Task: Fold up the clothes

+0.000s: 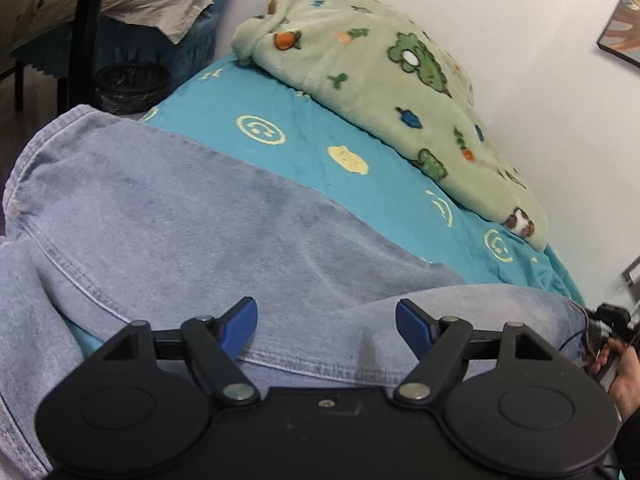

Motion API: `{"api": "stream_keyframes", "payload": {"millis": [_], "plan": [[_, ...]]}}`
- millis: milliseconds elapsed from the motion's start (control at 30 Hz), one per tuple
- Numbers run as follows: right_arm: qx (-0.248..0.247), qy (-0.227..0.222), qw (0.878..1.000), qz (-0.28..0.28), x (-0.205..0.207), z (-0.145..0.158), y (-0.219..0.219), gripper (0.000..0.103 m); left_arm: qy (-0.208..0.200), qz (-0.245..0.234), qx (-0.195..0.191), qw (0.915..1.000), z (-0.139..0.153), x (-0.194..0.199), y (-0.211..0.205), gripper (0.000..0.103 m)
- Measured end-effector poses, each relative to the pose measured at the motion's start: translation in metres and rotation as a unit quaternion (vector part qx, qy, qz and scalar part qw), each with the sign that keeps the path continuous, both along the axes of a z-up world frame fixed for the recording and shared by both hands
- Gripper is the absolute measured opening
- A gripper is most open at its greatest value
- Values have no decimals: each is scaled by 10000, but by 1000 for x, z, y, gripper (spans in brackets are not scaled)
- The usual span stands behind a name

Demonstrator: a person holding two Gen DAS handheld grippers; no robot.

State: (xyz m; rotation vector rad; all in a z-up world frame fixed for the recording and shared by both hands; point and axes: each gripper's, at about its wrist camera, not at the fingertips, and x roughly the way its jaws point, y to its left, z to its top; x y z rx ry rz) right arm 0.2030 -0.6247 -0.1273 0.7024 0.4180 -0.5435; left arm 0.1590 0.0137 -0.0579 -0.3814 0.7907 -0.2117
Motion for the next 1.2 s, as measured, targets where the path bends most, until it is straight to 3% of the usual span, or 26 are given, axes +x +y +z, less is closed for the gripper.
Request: {"api": "stream_keyframes", "payload": {"millis": [67,133,233,367,433,667,800,833,900,1000,1067,1200], "plan": [[2,116,9998,-133,-8,2,4,58,-34,76,-43,10000,2,0,4,74],[20,125,9998,-121,-19,9,10,66,-72,131,-51,9999,6,-2,6,74],[-22,94,9999,89,-42,28,26,70,-38,187,-45,9998,13,-10,16,74],[-388,361,9980,346,-81,58,60,73,-8,113,430,9990,36,-29,32,74],[-269,298,9979,503,-102,70,75,73,-23,176,561,9983,48,-41,47,77],[364,137,9917,1227,-166,90,133,75,190,1005,458,9937,86,-76,128,84],[465,86,9889,1411,-178,95,148,75,689,1532,-45,9858,81,-88,181,84],[477,61,9885,1437,-180,97,150,76,815,1697,-292,9817,76,-90,195,84],[499,18,9877,1481,-184,100,155,76,1209,2155,-946,9644,60,-94,225,84],[494,185,9887,1401,-181,95,154,77,1693,2643,-1854,9312,32,-100,262,84],[583,342,9884,1361,-179,88,152,77,2028,2898,-2385,9044,12,-105,282,84],[800,583,9870,1264,-177,75,147,77,2417,3043,-3129,8667,-23,-112,302,82]]}}
